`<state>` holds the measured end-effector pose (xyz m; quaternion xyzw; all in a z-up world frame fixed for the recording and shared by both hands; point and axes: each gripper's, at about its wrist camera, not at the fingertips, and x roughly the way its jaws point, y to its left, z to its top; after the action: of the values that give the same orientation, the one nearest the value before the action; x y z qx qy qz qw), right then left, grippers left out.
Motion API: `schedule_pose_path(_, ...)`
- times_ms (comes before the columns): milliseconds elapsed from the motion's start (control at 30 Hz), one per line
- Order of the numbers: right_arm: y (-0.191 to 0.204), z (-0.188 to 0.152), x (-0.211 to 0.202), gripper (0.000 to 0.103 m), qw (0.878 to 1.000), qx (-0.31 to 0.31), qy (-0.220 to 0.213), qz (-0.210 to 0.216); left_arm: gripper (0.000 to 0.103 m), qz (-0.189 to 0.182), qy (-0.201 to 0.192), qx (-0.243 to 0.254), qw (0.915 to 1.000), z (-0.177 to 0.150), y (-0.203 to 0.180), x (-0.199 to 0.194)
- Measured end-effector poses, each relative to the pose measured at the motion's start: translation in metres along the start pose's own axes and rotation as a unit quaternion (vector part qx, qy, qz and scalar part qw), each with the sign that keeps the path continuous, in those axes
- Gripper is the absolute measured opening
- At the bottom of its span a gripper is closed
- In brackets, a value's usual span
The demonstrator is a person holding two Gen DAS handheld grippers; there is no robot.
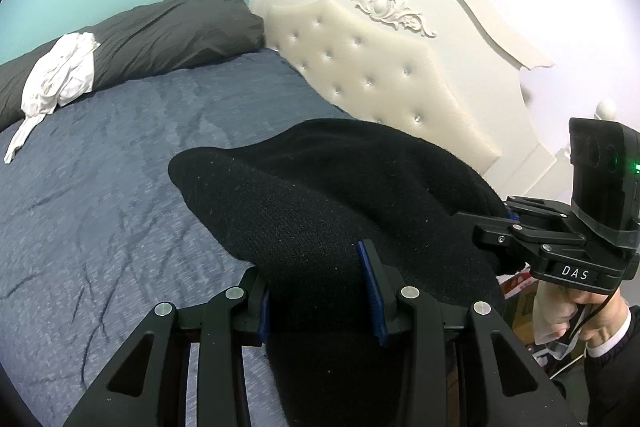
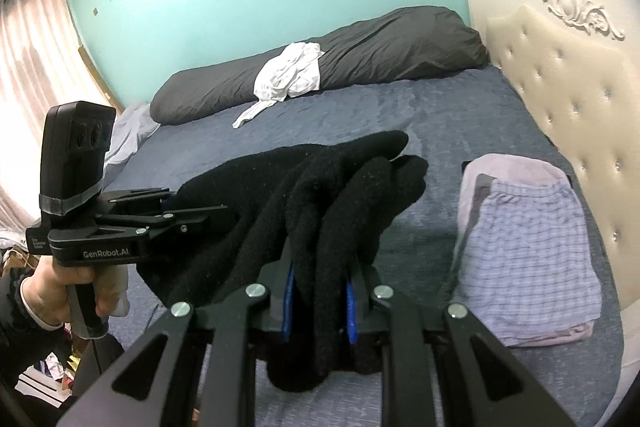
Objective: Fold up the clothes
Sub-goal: 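Carry the held sweater with both tools toward the plaid garment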
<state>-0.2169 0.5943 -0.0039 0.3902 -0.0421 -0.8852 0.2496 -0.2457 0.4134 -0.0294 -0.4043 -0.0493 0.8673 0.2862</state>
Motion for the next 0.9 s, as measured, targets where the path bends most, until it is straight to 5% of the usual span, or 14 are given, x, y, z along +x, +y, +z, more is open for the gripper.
schedule_pose_path(900,-0.119,0.011,-0.065,0.019,0.998,0.020,-0.040,-0.040,0.040,-0.013,-0.007,0.040,0.9991,0.067,-0.102,0.082)
